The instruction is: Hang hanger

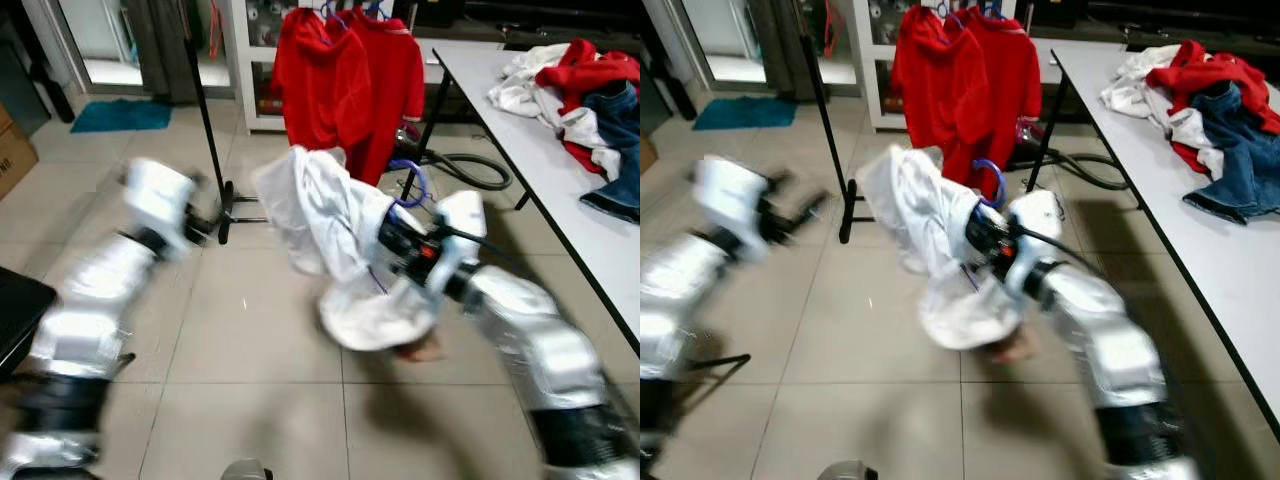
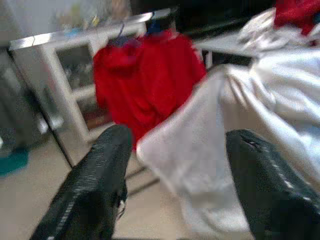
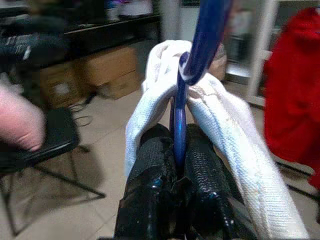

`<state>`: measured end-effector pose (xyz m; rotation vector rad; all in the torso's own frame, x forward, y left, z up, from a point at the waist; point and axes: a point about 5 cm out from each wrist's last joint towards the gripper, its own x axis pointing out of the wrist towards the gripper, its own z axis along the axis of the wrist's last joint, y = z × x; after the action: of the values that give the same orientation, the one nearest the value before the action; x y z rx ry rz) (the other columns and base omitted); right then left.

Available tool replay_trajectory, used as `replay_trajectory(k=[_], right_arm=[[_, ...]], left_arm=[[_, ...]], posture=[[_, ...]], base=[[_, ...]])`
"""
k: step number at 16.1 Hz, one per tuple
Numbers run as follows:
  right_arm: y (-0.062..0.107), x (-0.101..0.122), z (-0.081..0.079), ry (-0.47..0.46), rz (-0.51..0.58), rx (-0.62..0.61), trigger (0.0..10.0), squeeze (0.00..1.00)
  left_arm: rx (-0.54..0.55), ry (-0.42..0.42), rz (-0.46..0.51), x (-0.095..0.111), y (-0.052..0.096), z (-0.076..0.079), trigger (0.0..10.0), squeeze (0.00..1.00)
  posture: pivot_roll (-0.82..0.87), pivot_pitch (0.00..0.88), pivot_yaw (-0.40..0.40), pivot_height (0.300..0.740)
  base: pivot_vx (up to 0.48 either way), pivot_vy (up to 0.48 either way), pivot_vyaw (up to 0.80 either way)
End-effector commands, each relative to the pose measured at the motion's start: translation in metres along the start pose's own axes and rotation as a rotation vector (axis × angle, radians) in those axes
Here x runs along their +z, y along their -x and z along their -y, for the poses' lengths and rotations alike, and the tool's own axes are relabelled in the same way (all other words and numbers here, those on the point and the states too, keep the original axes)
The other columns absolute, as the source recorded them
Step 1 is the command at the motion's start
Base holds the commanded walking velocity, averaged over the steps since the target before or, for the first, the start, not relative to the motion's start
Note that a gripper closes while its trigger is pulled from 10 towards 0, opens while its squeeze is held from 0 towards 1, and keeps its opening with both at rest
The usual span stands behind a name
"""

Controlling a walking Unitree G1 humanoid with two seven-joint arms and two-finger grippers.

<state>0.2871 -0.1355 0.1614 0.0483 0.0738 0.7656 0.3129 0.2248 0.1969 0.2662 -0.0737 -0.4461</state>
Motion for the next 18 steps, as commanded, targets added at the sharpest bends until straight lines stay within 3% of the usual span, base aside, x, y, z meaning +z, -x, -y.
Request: replay_trajectory(k=[1, 2, 4, 7, 11, 12, 13, 18], right_arm=[[0.004, 0.013, -0.002, 0.009, 0.052, 0.059, 10.0, 0.0], [0.008, 0.016, 0.0, 0.006, 0.053, 0.107, 10.0, 0.0], [0.012, 0.023, 0.001, -0.007, 0.072, 0.209, 10.0, 0.0], [0.018, 0.029, -0.002, -0.012, 0.065, 0.336, 10.0, 0.0], [0.026, 0.035, -0.005, -0.037, 0.07, 0.432, 10.0, 0.0], [0.028, 0.035, -0.005, -0.041, 0.07, 0.447, 10.0, 0.0], [0.03, 0.036, -0.004, -0.044, 0.074, 0.449, 10.0, 0.0], [0.03, 0.039, -0.001, -0.047, 0.088, 0.445, 10.0, 0.0]], left_arm=[[-0.07, -0.012, 0.048, 0.011, 0.0, -0.003, 10.0, 0.29], [-0.148, -0.053, 0.03, 0.014, 0.003, -0.01, 10.0, 0.0], [-0.272, -0.117, -0.02, 0.013, 0.005, -0.016, 10.0, 0.0], [-0.339, -0.178, -0.092, 0.002, 0.001, -0.028, 10.0, 0.0], [-0.435, -0.136, -0.118, -0.007, -0.008, -0.029, 10.0, 0.0], [-0.47, -0.114, -0.124, -0.013, -0.01, -0.027, 8.8, 0.0], [-0.509, -0.07, -0.121, -0.016, -0.011, -0.026, 0.0, 0.0], [-0.606, -0.034, -0.133, -0.025, -0.006, -0.022, 0.0, 0.0]], posture=[[0.05, 0.0, -0.028, 0.74], [0.05, 0.0, -0.03, 0.74], [0.06, 0.0, -0.036, 0.74], [0.06, 0.0, -0.034, 0.74], [0.05, 0.0, -0.024, 0.74], [0.04, 0.0, -0.017, 0.74], [0.04, 0.0, -0.014, 0.74], [0.05, 0.0, -0.02, 0.74]], base=[[0.0, 0.0, 0.0], [0.0, 0.0, 0.0], [0.0, 0.0, 0.0], [0.0, 0.0, 0.0], [0.0, 0.0, 0.0], [0.0, 0.0, 0.0], [0.0, 0.0, 0.0], [0.0, 0.0, 0.0]])
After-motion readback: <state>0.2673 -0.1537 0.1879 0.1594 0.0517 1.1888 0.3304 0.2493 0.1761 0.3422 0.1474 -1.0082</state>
